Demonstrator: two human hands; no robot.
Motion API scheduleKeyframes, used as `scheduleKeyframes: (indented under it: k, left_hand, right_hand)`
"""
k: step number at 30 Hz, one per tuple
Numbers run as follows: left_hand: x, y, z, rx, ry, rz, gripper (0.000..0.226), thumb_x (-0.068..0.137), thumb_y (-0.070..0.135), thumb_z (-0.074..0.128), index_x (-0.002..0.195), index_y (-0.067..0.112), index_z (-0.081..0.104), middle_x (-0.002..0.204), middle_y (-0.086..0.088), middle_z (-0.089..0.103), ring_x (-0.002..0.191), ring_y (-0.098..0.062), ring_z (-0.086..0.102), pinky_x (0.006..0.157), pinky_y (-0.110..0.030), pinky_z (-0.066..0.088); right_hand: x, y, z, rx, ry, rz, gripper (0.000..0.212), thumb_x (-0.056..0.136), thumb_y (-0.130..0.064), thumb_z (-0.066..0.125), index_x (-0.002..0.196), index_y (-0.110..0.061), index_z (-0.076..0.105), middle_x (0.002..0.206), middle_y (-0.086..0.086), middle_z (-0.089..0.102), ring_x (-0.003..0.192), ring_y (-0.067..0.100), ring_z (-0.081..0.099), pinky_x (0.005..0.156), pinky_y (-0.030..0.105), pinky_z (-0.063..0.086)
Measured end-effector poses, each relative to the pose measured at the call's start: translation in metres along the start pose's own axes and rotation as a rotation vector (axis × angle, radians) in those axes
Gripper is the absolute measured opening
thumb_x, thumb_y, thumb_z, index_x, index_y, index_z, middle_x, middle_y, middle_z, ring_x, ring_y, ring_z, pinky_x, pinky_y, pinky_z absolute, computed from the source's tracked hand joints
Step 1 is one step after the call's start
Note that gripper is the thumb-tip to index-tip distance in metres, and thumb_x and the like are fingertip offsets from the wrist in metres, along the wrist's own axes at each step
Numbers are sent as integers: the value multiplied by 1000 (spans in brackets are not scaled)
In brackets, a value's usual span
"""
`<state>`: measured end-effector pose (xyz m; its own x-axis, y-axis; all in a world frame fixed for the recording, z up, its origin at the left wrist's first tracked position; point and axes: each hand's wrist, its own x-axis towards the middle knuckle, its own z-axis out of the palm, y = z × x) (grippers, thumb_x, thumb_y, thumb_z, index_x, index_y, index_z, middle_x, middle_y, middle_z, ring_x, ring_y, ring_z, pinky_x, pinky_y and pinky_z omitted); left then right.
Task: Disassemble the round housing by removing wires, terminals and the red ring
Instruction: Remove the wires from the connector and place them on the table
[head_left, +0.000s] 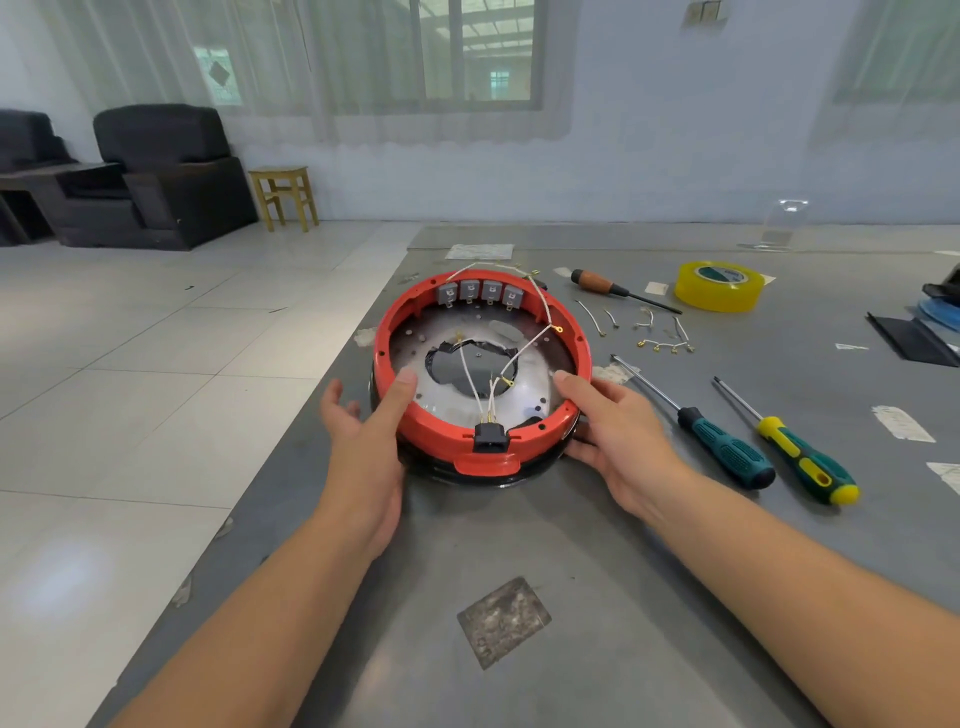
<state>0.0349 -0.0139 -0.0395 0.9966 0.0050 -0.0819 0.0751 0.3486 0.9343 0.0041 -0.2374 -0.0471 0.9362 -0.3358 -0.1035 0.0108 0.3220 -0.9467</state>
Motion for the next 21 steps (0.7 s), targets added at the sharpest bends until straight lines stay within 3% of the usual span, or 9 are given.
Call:
scheduleKeyframes:
  k: [3, 6, 11, 15, 21]
  left_hand:
    - [-2, -6, 8, -43, -108, -82, 120, 76, 43, 90, 157, 55, 2, 151, 0, 55, 122, -24, 68, 100, -57, 55]
    - [-7, -13, 19, -120, -194, -154, 121, 70, 40, 88, 157, 48, 4, 116, 2, 78, 106, -28, 76, 95, -52, 58]
    - [-2, -16, 31, -146, -207, -223, 88, 69, 38, 87, 141, 28, 37, 110, -1, 80, 104, -30, 77, 93, -52, 59]
    - [-1, -21, 30, -198, -212, -227, 83, 72, 32, 87, 139, 25, 39, 112, -9, 79, 104, -37, 76, 84, -49, 64]
    - [5, -28, 20, -234, -126, -164, 65, 85, 22, 83, 134, 18, 40, 92, -7, 80, 98, -40, 77, 79, -50, 64]
  right_hand:
    - [2, 0, -1, 69, 29, -10, 42, 88, -29, 80, 124, -15, 63, 88, 5, 77, 87, 24, 76, 83, 45, 63]
    - [4, -2, -4, 121, 61, -26, 48, 86, -28, 83, 126, -15, 60, 100, 11, 79, 96, 28, 77, 87, 50, 62]
    - [6, -1, -6, 137, 74, -50, 52, 84, -28, 84, 127, -15, 58, 111, 12, 77, 101, 27, 76, 80, 43, 64]
    - [11, 1, -6, 90, 69, -86, 51, 85, -34, 83, 127, -16, 59, 115, 8, 76, 102, 22, 75, 80, 39, 63]
    - [17, 7, -5, -118, -52, -124, 70, 76, -65, 75, 132, -27, 60, 119, -3, 74, 110, 17, 72, 98, 45, 57]
